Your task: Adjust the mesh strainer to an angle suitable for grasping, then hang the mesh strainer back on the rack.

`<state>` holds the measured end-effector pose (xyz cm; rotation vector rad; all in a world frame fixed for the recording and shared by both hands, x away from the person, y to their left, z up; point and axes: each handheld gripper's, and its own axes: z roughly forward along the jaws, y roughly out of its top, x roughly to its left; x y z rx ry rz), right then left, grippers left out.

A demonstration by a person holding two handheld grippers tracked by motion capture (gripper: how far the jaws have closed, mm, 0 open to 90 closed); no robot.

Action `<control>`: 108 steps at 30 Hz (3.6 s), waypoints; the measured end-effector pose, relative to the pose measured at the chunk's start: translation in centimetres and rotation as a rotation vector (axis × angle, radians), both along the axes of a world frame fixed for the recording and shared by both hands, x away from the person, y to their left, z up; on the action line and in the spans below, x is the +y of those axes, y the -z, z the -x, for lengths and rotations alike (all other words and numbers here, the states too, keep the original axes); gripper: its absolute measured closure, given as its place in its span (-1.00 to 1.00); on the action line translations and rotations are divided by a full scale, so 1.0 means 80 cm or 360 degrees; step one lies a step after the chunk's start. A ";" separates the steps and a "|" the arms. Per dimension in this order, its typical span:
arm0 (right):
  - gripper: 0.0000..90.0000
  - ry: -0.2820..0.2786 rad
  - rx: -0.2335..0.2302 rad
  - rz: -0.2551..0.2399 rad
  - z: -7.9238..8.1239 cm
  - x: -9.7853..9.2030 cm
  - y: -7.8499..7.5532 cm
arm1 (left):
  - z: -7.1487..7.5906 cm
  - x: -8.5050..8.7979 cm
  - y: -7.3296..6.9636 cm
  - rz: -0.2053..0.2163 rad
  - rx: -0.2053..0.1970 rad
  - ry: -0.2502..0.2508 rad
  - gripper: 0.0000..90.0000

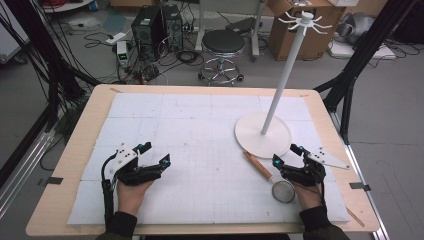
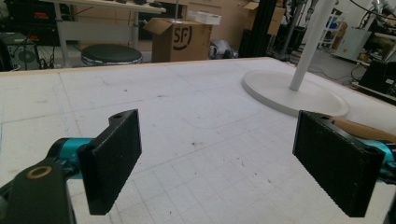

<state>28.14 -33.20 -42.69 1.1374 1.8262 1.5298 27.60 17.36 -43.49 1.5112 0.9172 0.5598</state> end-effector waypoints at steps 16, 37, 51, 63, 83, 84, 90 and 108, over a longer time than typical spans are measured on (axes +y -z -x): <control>-0.68 -0.0006 -0.0004 -0.0004 0.000 0.000 0.000 | 0.000 0.000 0.000 -0.0014 0.0012 0.0010 -0.65; -0.56 -0.0183 0.0274 0.0081 0.001 0.020 -0.005 | 0.001 -0.001 0.000 -0.0008 0.0023 0.0013 -0.65; -0.19 -0.0309 0.0648 0.0251 -0.014 0.034 0.010 | 0.000 -0.003 0.002 -0.0027 0.0048 0.0019 -0.65; -0.08 -0.0323 0.0778 0.0316 -0.026 0.042 0.009 | 0.001 -0.003 0.002 -0.0031 0.0057 0.0016 -0.65; 0.04 -0.0354 0.0892 0.0407 -0.035 0.052 0.019 | 0.001 -0.003 0.002 -0.0043 0.0050 0.0016 -0.64; 0.03 -0.0350 0.0885 0.0430 -0.035 0.054 0.019 | 0.002 -0.003 0.002 -0.0050 0.0046 0.0017 -0.63; 0.12 -0.0286 0.0809 0.0665 -0.027 0.072 0.017 | 0.002 -0.002 0.002 -0.0030 0.0050 0.0011 -0.62; 0.33 -0.0285 0.1053 0.0909 -0.051 0.093 0.001 | 0.001 -0.004 0.002 -0.0026 0.0044 0.0024 -0.61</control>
